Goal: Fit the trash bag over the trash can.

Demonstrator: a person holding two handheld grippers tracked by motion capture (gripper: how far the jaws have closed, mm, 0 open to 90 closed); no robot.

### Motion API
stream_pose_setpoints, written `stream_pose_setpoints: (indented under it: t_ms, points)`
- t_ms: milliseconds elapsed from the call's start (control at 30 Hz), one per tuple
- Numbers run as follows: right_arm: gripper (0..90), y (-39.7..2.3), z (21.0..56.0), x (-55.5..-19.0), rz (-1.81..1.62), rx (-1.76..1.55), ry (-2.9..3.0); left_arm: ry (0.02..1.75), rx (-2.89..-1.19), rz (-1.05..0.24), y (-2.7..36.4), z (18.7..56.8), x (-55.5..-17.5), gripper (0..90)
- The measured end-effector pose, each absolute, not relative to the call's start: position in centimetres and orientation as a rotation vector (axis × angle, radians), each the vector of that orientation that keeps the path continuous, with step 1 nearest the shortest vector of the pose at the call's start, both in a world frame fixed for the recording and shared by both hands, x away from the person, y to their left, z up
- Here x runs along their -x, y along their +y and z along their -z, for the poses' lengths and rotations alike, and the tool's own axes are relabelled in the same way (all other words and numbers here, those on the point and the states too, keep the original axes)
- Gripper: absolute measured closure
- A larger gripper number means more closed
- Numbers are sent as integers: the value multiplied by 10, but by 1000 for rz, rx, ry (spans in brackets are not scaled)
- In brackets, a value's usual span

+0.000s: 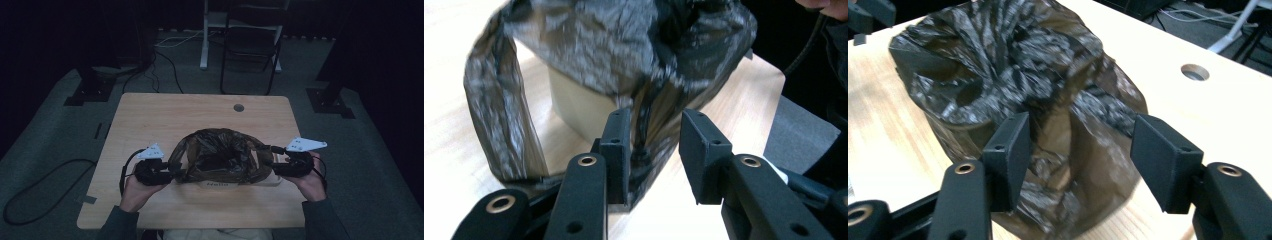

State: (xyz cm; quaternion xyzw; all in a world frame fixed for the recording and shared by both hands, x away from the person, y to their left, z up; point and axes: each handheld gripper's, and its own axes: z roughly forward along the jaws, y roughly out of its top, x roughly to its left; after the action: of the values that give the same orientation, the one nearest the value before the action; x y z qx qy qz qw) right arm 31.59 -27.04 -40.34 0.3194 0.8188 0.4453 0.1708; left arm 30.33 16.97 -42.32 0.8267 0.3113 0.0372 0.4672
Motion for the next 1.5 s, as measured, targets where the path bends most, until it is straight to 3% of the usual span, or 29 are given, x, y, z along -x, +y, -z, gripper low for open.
stream_pose_setpoints:
  t_ms: [633, 1133, 1500]
  points:
    - [492, -229, 404, -321, -1256, -819, 2403, 695, -2110, -199, 122, 399, -330, 596]
    - [550, -209, 409, -328, -1265, -801, 2449, 646, -2224, -359, 84, 395, -344, 524]
    - [580, -207, 410, -327, -1256, -795, 2466, 603, -2330, -479, 62, 399, -347, 559]
